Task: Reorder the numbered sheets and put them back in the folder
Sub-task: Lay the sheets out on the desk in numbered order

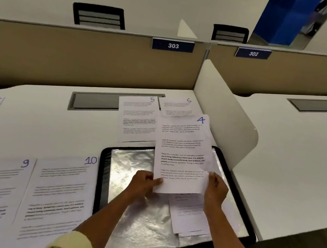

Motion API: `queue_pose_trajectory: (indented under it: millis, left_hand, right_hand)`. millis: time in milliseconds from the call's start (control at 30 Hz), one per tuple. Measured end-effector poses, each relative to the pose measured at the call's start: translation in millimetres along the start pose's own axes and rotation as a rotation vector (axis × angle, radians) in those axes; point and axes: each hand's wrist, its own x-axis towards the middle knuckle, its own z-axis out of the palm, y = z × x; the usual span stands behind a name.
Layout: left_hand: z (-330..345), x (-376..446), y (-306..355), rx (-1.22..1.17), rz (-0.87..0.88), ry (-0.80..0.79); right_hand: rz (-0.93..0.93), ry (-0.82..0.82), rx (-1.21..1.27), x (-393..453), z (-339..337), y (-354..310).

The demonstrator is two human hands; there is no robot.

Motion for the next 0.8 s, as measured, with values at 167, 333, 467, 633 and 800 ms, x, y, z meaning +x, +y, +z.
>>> queue_pose_trajectory:
  millis: [167, 333, 467, 633, 800]
  left_hand:
    - [-54.7, 8.4, -7.8, 0.062, 0.024, 0.145]
    - [-117.1, 16.2, -12.2, 0.032, 0.011, 0.311]
    - [-162.8, 16.4, -12.3, 0.018, -0.027, 0.389]
    - [-209.0, 28.0, -17.2, 0.028, -0.062, 0.503]
    - [-241.6, 41.8, -20.7, 0.079, -0.072, 0.585]
  right_hand:
    - [0.02, -0.093, -0.001, -16.2, 62.5, -5.3]
    - [-0.036, -0.232, -0.107, -35.3, 123.6, -5.9]
    - [0.01, -0.346, -0.201, -40.7, 166.0, 10.6]
    - [0.069, -0.388, -0.186, -59.4, 205.6, 0.2]
    - [0.112, -0.381, -0.14, -73.6, 240.4, -10.3]
